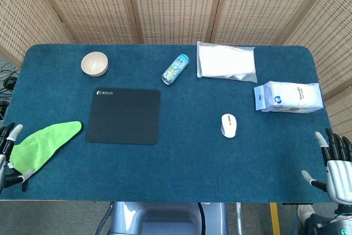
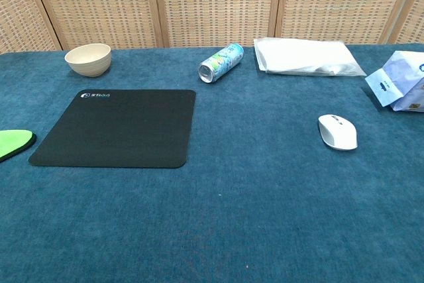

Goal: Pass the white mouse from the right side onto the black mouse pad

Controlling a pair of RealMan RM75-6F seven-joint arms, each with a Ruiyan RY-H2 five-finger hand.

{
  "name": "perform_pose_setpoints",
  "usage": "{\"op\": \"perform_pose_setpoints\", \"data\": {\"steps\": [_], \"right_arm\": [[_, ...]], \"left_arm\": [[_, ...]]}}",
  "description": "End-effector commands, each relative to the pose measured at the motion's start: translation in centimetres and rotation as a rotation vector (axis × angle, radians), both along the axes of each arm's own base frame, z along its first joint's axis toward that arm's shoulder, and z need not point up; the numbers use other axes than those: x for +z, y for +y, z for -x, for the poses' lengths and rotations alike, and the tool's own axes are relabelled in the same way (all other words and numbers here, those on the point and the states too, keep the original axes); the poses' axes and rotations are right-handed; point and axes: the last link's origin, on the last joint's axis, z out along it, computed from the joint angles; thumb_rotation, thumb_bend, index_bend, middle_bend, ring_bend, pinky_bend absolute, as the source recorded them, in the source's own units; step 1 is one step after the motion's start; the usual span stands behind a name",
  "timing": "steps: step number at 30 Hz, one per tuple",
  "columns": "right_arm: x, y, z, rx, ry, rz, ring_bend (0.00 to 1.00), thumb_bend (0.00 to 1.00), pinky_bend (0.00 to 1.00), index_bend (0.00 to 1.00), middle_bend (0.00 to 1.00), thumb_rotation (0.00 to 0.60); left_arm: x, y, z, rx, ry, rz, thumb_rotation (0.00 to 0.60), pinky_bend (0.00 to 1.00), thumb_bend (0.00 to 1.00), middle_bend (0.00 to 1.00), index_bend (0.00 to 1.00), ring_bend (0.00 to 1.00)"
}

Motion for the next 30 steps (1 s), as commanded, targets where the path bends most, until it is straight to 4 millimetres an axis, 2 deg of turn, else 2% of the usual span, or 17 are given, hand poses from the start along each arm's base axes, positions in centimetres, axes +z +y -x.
{"op": "perform_pose_setpoints", "data": {"steps": [1,11,15,18,20,25,28,30], "right_arm": [[0.0,0.0,0.0,0.0,0.0,-0.001,0.0,0.0,0.0,0.0,0.0,0.6],[-0.3,-0.3,0.1,0.007,-0.002,-0.01,0.0,0.0,0.0,0.01,0.0,0.6],[-0.7,-2.0,-0.6,0.131,0.017,-0.035,0.0,0.01,0.0,0.06,0.0,0.6],[-1.7,-4.4,-1.0,0.306,0.081,-0.142,0.0,0.03,0.0,0.08,0.0,0.6],[-3.2,-8.3,-2.0,0.447,0.102,-0.327,0.0,0.04,0.0,0.12,0.01,0.6],[-4.1,-12.5,-2.3,0.572,0.141,-0.399,0.0,0.05,0.05,0.24,0.12,0.6],[-5.7,-15.6,-2.9,0.637,0.209,-0.455,0.01,0.05,0.07,0.27,0.15,0.6],[-6.4,-16.7,-3.1,0.668,0.248,-0.48,0.03,0.06,0.07,0.28,0.17,0.6]], "left_arm": [[0.0,0.0,0.0,0.0,0.0,0.0,0.6,0.0,0.02,0.0,0.0,0.0],[-0.2,0.0,-0.1,0.001,0.003,0.005,0.6,0.0,0.02,0.0,0.0,0.0],[-0.4,0.3,-0.2,-0.001,0.009,0.014,0.6,0.0,0.03,0.0,0.0,0.0],[-0.5,0.5,-0.1,0.008,0.011,0.012,0.6,0.0,0.03,0.0,0.0,0.0],[-0.6,1.0,0.1,0.024,0.012,0.008,0.6,0.0,0.03,0.0,0.0,0.0],[-0.7,1.7,0.2,0.043,0.015,0.006,0.6,0.0,0.03,0.0,0.0,0.0],[-0.7,2.3,0.5,0.057,0.012,-0.008,0.6,0.0,0.03,0.0,0.0,0.0],[-0.7,2.5,0.7,0.068,0.009,-0.012,0.6,0.0,0.03,0.0,0.0,0.0]]}}
